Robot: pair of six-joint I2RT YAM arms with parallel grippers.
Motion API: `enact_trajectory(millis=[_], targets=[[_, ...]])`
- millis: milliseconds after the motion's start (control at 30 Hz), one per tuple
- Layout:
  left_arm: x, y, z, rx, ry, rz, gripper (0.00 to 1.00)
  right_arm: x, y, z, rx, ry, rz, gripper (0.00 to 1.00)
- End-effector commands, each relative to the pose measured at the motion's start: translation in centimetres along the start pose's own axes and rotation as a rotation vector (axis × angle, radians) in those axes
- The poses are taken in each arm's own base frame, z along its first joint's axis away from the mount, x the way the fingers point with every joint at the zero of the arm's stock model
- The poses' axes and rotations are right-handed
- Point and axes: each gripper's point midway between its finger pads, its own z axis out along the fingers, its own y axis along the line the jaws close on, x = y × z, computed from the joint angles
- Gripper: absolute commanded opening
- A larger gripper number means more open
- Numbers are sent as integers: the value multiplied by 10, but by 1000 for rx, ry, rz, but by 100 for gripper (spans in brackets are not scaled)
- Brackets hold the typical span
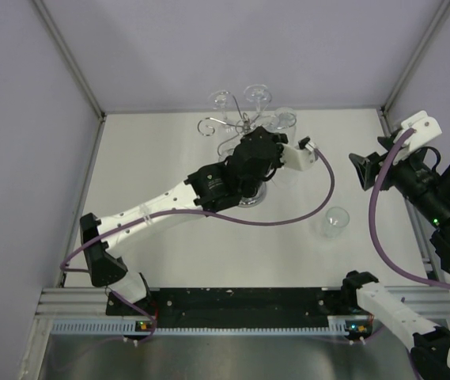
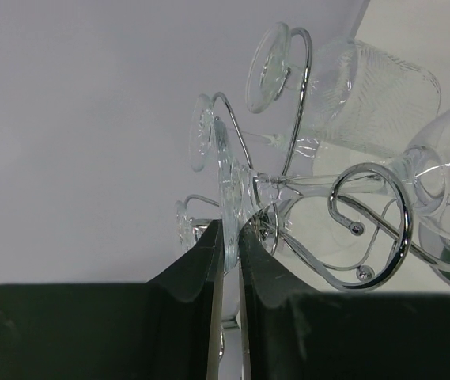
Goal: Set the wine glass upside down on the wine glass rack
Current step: Turn the wine glass upside down at the wine rack.
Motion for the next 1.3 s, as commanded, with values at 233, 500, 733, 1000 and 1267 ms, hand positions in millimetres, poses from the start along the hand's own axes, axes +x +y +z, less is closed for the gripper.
enact_trajectory(millis=[233, 500, 733, 1000, 1267], targets=[[-10, 41, -19, -104, -51, -92, 0, -4, -1, -1, 7, -23, 4, 64], [-4, 39, -22, -98, -39, -77, 0, 1, 0, 1, 5, -12, 4, 64], [-1, 39, -24, -107, -34, -63, 0, -1, -1, 1, 8, -15, 4, 64], [0, 43, -31, -97, -39, -61, 0, 0, -1, 2, 8, -10, 4, 64], [-4, 33, -37, -55, -44, -34, 0, 1, -1, 4, 6, -5, 6, 64]])
